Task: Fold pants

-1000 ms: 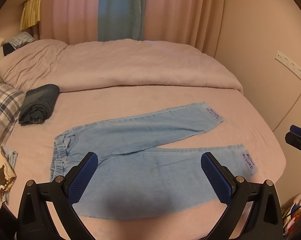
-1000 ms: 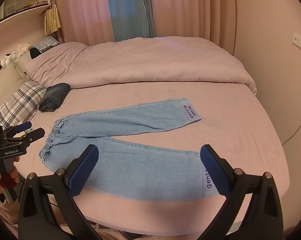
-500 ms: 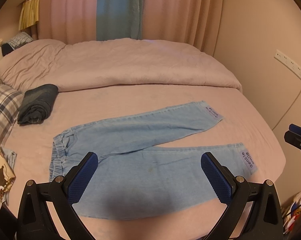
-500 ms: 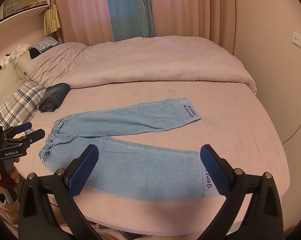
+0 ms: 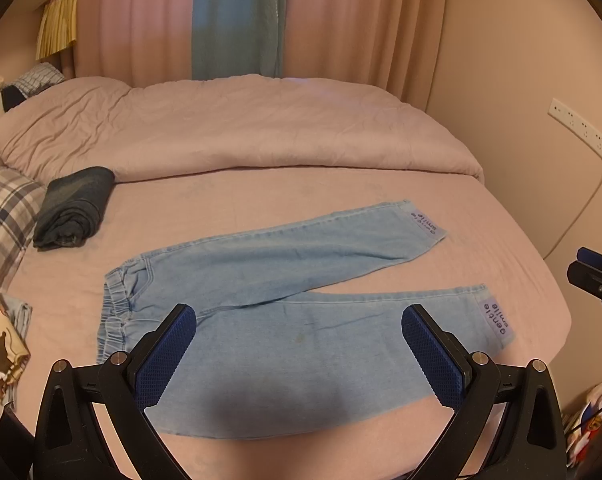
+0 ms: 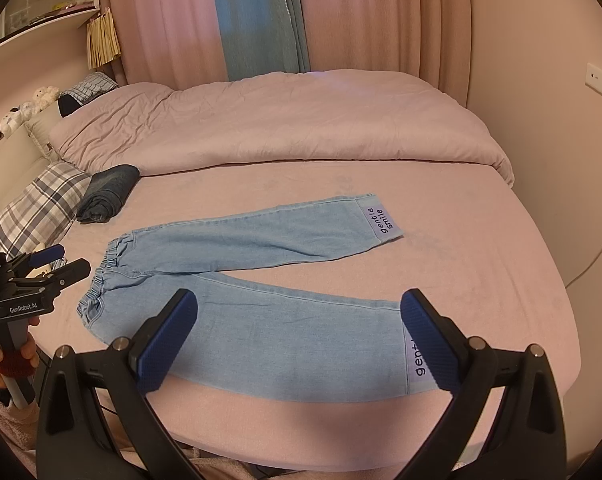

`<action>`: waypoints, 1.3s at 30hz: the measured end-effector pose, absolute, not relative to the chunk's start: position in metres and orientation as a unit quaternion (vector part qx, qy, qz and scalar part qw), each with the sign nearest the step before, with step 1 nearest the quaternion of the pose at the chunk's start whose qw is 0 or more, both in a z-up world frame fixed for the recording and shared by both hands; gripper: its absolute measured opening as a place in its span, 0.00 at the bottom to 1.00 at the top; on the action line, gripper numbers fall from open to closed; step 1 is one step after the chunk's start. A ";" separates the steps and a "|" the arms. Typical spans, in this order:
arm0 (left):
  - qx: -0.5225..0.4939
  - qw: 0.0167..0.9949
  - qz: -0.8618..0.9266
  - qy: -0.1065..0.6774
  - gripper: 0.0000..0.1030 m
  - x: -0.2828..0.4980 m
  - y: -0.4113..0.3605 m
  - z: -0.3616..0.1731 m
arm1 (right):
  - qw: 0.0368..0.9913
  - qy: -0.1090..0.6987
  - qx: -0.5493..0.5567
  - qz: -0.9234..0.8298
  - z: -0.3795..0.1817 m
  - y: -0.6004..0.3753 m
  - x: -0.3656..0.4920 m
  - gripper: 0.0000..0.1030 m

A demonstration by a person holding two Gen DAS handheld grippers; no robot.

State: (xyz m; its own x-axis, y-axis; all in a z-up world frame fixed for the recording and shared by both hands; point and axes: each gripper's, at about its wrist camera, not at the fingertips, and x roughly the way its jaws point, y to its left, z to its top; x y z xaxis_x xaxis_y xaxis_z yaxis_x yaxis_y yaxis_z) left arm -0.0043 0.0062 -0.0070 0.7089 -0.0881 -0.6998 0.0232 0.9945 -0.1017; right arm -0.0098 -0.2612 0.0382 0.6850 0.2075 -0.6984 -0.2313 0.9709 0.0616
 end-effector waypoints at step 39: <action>-0.112 0.863 0.123 0.478 1.00 0.127 0.265 -0.155 | 0.825 0.453 -0.114 0.318 -0.124 -0.132 0.235 0.79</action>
